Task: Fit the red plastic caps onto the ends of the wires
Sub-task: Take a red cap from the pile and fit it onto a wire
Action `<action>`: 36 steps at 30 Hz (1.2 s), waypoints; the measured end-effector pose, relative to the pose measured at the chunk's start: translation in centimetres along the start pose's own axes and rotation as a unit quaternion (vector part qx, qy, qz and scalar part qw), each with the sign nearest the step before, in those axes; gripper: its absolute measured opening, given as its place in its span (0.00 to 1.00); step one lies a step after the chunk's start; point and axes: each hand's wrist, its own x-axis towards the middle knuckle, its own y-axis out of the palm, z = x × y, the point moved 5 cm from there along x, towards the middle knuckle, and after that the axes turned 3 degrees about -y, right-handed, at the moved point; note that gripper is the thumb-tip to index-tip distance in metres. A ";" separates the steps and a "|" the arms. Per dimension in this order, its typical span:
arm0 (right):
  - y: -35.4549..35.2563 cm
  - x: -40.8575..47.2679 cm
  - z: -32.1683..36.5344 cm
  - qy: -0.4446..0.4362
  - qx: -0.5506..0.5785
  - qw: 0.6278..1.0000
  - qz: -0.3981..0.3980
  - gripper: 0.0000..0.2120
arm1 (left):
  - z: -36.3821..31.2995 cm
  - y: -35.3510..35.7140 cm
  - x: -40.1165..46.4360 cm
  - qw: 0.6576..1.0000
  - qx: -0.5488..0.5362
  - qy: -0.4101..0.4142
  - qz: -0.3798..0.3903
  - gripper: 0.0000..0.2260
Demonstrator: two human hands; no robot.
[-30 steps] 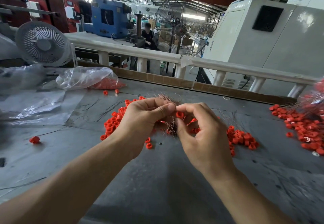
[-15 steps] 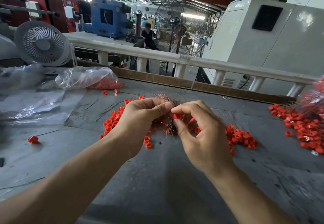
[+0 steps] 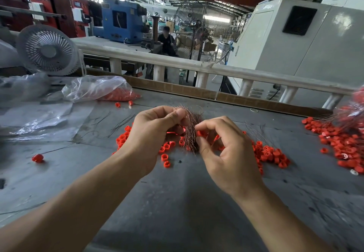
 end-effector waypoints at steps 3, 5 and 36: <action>0.0 0.0 0.1 -0.004 -0.009 1.000 -0.004 0.10 | 0.1 -0.1 0.0 1.000 0.013 0.005 -0.006 0.09; 0.0 0.0 0.2 -0.008 -0.017 1.000 -0.004 0.10 | 0.1 -0.2 0.1 1.000 0.023 0.012 -0.010 0.07; -5.4 -0.2 -7.9 0.228 -0.238 0.939 -0.095 0.05 | 0.7 -0.3 0.3 0.996 0.085 -0.017 -0.007 0.07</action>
